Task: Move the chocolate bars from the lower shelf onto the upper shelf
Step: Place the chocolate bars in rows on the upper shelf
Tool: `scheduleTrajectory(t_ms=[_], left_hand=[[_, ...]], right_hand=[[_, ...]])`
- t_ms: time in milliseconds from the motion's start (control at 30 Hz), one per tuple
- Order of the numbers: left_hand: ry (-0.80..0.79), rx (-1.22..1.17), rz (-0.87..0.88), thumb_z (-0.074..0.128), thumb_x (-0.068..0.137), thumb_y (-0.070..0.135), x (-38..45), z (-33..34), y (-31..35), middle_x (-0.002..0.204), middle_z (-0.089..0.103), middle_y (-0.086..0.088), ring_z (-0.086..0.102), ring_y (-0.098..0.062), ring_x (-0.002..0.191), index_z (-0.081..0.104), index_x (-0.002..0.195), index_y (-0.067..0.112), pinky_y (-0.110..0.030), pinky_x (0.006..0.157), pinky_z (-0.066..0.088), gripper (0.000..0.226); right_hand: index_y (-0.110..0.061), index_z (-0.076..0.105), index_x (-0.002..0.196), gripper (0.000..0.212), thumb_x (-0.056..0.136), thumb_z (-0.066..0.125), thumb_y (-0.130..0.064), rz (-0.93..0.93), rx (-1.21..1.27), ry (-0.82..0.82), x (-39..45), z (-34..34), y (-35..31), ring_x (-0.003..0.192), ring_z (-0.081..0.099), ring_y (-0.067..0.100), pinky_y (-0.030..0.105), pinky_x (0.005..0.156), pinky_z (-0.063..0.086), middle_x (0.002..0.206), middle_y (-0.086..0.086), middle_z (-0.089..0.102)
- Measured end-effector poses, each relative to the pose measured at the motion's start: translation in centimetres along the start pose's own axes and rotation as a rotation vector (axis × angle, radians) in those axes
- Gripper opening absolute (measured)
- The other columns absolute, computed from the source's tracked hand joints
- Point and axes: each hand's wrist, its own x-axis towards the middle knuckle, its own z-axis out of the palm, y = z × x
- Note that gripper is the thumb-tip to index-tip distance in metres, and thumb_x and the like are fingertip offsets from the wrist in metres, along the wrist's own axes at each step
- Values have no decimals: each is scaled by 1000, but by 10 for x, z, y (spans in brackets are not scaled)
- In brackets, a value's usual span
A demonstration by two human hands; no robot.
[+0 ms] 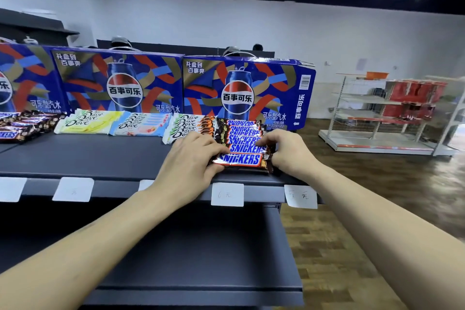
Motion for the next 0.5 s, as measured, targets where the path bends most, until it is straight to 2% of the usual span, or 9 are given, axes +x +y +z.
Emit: scheduleTrajectory(t_ms=[100,333,433,500], left_hand=[[5,-6,8,72,82,28,2,4,-3,103,60,11,46,-15,105,65,115,28,-31,89,35,34],[0,-15,8,72,82,28,3,8,-5,99,58,13,46,-15,101,65,115,28,-34,88,39,34],[-4,-38,-9,72,82,28,6,12,-1,100,58,13,46,-15,102,66,114,28,-35,90,40,33],[-31,-56,-33,71,83,29,10,16,2,104,59,13,45,-14,105,65,116,29,-34,91,39,34]], right_hand=[[-19,72,106,48,73,60,14,3,-1,4,3,1,3,101,53,9,18,82,42,115,-2,65],[-24,71,113,42,77,75,-3,-61,-8,4,5,0,12,109,55,8,20,87,42,117,-7,66],[-27,72,107,27,80,79,-22,-87,52,68,2,-5,16,102,57,2,10,79,39,108,-13,68],[-25,73,103,16,87,73,-21,-70,84,137,1,-9,18,94,59,-1,4,72,37,102,-14,68]])
